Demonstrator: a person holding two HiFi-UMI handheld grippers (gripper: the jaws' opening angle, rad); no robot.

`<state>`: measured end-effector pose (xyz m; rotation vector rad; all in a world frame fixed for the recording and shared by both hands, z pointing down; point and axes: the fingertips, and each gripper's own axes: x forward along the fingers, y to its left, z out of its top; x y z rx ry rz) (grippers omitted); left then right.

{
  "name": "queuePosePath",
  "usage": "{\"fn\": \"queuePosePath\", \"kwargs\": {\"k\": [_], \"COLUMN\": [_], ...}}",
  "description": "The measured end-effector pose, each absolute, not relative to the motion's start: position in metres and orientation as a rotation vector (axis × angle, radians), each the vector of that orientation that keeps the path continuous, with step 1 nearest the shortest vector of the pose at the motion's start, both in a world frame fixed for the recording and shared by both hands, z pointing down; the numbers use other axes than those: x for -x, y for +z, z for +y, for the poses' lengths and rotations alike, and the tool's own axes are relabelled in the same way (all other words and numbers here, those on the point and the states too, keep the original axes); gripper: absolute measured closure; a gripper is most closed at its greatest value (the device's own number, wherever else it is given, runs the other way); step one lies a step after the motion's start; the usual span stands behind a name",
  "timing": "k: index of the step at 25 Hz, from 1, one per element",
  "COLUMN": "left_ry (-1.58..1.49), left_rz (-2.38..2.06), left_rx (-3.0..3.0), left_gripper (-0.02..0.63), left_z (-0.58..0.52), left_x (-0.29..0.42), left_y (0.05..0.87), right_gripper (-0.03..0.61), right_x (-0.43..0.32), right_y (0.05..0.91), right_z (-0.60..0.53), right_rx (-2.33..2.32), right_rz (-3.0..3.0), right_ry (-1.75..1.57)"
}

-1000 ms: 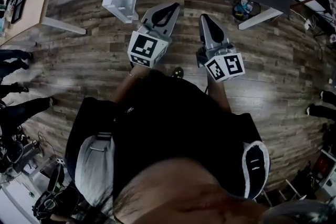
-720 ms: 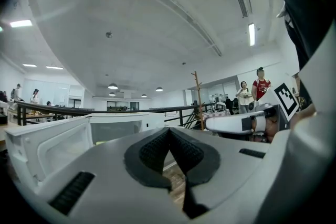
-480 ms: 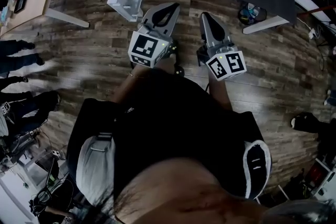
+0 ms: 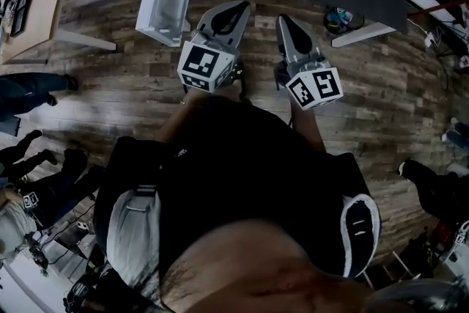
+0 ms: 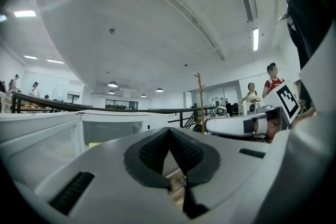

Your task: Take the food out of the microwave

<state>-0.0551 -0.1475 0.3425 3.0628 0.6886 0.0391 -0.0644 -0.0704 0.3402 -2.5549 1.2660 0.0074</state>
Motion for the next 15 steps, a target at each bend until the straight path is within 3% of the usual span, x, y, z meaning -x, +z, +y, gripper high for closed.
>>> {"fn": "queuePosePath", "kwargs": {"k": [15], "left_ry": [0.09], "left_rz": [0.716], "left_rx": [-3.06], "left_gripper": [0.607], "left_z": [-0.143], "left_x": [-0.009], "left_y": [0.356], "right_gripper": [0.58], "right_x": [0.002], "right_y": [0.356], "right_z": [-0.068], "right_rx": [2.574], "right_rz": [1.244], "right_ry": [-0.051]}}
